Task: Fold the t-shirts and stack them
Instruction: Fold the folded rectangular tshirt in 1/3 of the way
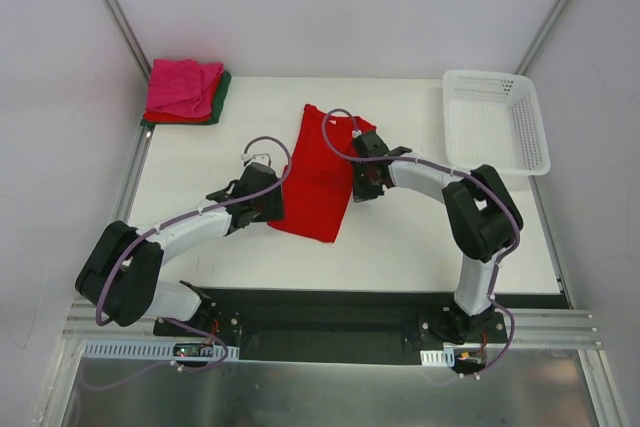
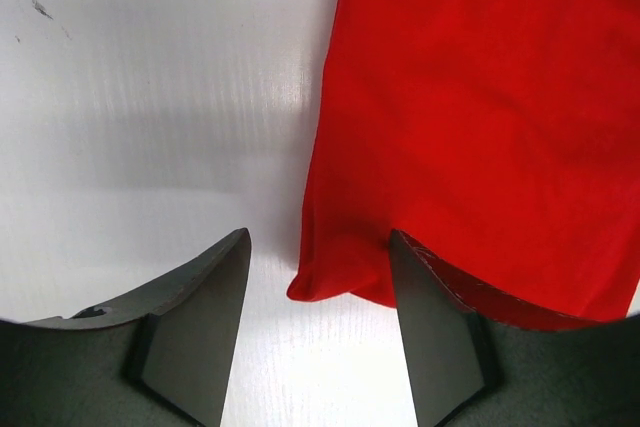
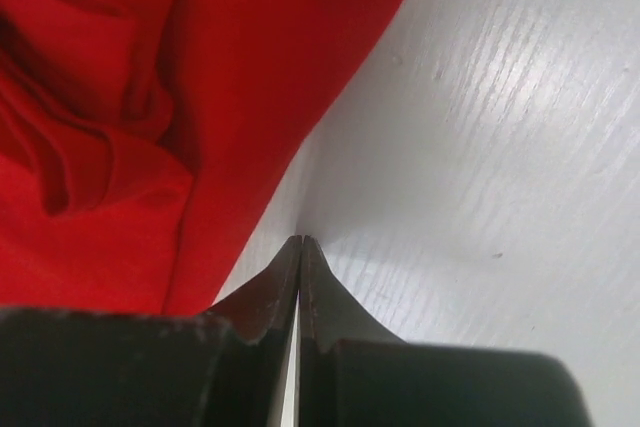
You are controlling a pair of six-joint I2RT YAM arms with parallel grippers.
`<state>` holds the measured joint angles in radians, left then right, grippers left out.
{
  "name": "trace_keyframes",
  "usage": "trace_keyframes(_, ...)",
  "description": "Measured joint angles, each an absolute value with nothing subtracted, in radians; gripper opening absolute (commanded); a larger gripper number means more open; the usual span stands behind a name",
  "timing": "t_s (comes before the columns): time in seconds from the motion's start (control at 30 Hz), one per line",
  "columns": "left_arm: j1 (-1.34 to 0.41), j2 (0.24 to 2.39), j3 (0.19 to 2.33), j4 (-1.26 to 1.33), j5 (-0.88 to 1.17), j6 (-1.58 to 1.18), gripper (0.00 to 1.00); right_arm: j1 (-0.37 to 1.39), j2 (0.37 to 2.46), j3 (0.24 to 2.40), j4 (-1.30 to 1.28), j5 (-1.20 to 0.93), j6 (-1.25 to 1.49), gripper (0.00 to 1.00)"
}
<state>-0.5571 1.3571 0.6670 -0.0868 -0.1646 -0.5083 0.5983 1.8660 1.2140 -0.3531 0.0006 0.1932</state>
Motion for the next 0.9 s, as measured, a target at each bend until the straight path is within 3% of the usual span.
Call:
trace_keyframes(0.73,-0.570,1.333,0.606,-0.067,-0.109,-0.587,0.54,0.570,2.012,1.396,-0.393,-0.015,0.149,0.01)
trace_keyframes(0.83,-0.580,1.333,0.606,-0.063,-0.107,-0.593,0.43,0.566,2.025,1.414,-0.393,-0.019,0.142,0.01)
trace_keyframes(0.87,-0.585,1.333,0.606,-0.061,-0.107,-0.596,0.30,0.564,2.028,1.419,-0.394,-0.023,0.140,0.01)
trace_keyframes(0.9,-0.590,1.335,0.606,-0.057,-0.107,-0.598,0.24,0.561,2.031,1.422,-0.393,-0.029,0.137,0.01)
